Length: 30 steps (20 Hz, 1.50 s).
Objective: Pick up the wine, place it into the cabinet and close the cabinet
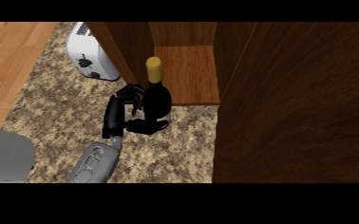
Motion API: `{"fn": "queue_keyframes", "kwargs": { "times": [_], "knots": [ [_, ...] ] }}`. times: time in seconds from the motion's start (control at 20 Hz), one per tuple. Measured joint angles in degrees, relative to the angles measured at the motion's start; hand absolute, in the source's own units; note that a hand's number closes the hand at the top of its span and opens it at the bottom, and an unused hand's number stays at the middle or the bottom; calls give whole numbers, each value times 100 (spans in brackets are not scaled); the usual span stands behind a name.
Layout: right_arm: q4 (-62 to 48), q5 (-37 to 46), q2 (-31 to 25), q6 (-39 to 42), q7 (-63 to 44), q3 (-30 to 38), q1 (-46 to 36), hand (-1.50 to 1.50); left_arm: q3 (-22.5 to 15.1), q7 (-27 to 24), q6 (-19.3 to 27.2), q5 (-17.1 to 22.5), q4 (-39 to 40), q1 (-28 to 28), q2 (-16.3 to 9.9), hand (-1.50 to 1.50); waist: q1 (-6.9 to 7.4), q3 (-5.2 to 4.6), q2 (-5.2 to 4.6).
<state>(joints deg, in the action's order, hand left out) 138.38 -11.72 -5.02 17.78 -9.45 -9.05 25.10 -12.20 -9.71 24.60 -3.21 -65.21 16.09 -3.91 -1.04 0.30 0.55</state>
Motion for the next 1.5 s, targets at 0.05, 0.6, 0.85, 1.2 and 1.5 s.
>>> {"fn": "queue_keyframes", "kwargs": {
  "times": [0.05,0.6,0.85,1.2,1.5],
  "knots": [
    [1,-6,-1,28,31,-10,52,-150,-90,68,150,15,-32,-24,-15,150,-19,2,6],
    [-41,-71,-25,137,55,-6,-92,-150,-357,395,1108,-509,28,-13,-101,150,-149,43,34],
    [-69,-104,-37,192,73,28,-106,-150,-474,497,1424,-758,67,-33,-103,150,-213,55,33],
    [-89,-149,-2,267,134,-54,-61,-150,-578,633,1828,-948,156,-55,29,150,-309,63,25],
    [-101,-188,-17,331,151,-76,-38,-150,-632,629,2090,-922,356,32,241,150,-383,43,-16]
  ]
}}
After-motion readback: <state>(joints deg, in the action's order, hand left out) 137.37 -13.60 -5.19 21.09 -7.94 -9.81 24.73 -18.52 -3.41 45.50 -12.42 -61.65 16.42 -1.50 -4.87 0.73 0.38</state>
